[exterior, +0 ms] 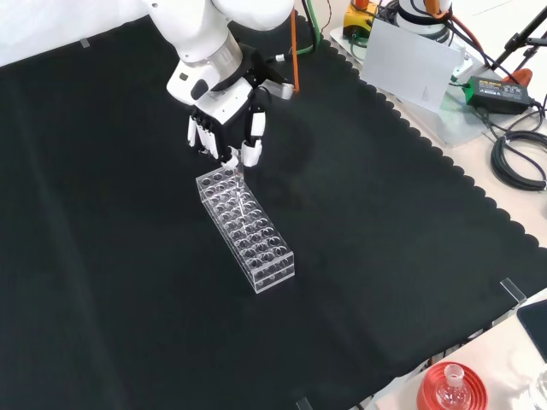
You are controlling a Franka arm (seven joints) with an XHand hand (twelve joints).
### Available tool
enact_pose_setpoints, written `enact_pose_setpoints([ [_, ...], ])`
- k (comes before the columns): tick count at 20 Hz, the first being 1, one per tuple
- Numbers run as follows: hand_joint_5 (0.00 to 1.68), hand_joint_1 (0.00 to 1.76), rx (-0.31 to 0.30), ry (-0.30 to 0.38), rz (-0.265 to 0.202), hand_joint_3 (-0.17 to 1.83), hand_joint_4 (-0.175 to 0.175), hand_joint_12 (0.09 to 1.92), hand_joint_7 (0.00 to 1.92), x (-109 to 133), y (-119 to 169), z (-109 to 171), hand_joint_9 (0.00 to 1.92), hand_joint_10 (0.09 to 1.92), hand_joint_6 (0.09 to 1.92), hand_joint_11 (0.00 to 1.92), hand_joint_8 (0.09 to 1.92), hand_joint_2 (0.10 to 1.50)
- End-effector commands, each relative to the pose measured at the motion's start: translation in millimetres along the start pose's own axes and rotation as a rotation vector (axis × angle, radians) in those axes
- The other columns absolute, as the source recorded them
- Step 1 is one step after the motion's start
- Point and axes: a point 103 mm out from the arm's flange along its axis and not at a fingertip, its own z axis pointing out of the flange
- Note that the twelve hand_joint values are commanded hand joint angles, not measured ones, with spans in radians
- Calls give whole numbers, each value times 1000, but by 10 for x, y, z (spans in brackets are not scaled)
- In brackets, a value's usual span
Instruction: Put the test tube back in the rack.
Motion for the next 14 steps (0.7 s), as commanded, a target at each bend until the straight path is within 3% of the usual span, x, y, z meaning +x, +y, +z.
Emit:
enact_pose_setpoints([
  [1, 1220, 1412, -4, -8, 7, 12, -175, 1214, 1388, -48, 11, -29, 1193, 441, 585, 788, 589, 973],
  [14, 1221, 1412, 5, -5, -3, 11, -175, 1214, 1389, -65, -39, 70, 1194, 439, 583, 788, 587, 973],
])
